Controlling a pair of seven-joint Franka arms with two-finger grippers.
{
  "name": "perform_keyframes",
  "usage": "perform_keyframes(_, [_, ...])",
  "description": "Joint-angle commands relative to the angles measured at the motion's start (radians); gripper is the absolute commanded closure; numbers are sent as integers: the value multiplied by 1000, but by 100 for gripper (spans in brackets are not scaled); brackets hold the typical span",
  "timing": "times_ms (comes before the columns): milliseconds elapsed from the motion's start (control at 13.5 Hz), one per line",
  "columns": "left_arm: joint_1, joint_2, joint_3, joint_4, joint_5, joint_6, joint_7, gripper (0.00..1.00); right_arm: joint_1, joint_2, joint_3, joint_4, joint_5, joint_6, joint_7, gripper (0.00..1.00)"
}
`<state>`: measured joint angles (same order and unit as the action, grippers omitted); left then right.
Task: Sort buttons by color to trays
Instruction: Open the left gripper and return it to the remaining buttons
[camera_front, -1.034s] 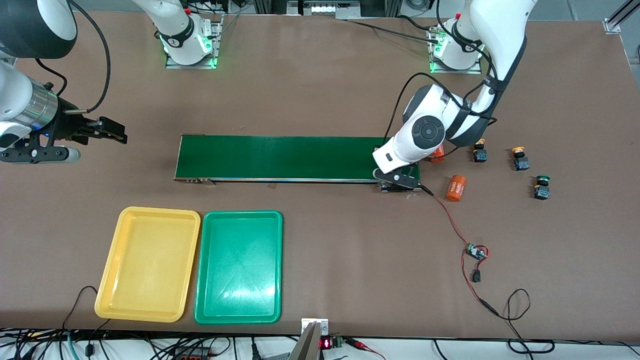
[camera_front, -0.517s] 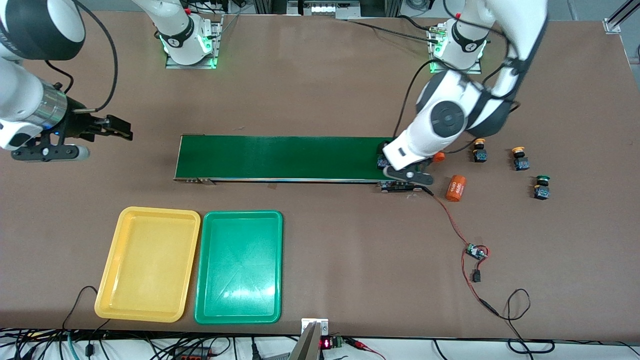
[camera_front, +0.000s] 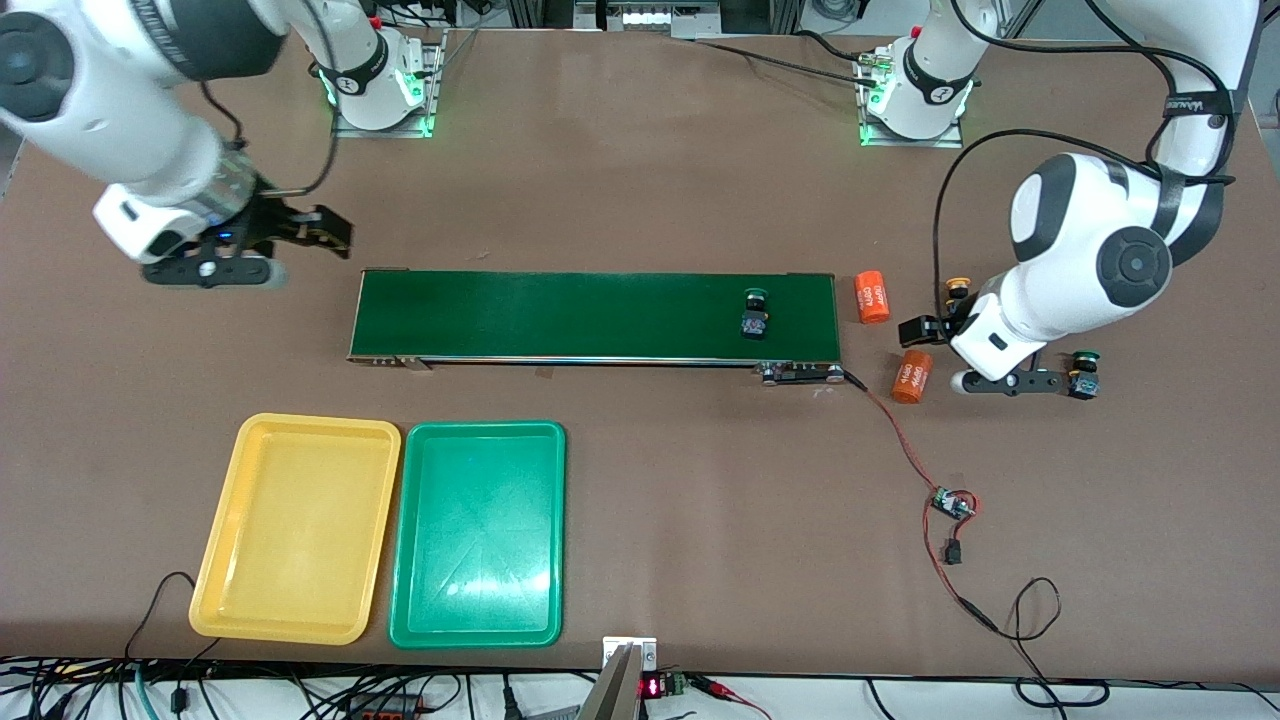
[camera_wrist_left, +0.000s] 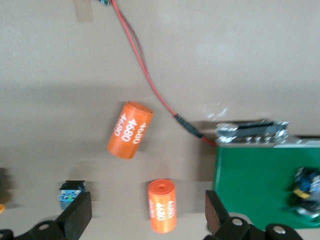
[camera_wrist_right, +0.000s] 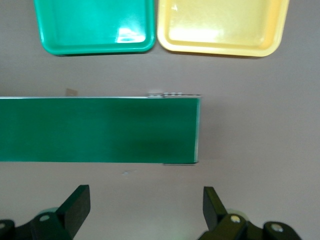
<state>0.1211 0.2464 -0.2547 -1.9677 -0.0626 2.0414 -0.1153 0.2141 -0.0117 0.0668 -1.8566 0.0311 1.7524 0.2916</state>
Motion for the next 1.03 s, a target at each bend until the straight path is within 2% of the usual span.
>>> perform_keyframes(0, [63, 19, -11, -7, -3, -12, 132, 0, 50, -88, -7, -145, 1, 116, 81, 0])
perform_keyframes(148, [132, 42, -11, -4, -2, -13, 204, 0, 108, -109, -5, -196, -5, 156, 182, 0])
perform_keyframes(369, [244, 73, -9, 6, 24, 23, 207, 0, 171, -109, -5, -231, -10, 220, 300, 0])
perform_keyframes(591, [328, 129, -11, 36, 234, 54, 212, 0, 203, -114, 1, -259, -29, 242, 322, 0])
perform_keyframes(812, [400, 192, -12, 38, 325, 107, 296, 0, 203, -116, 7, -263, -33, 246, 331, 0])
perform_keyframes(960, [446, 227, -15, 58, 326, 140, 398, 0, 202, -116, 7, -263, -33, 246, 331, 0])
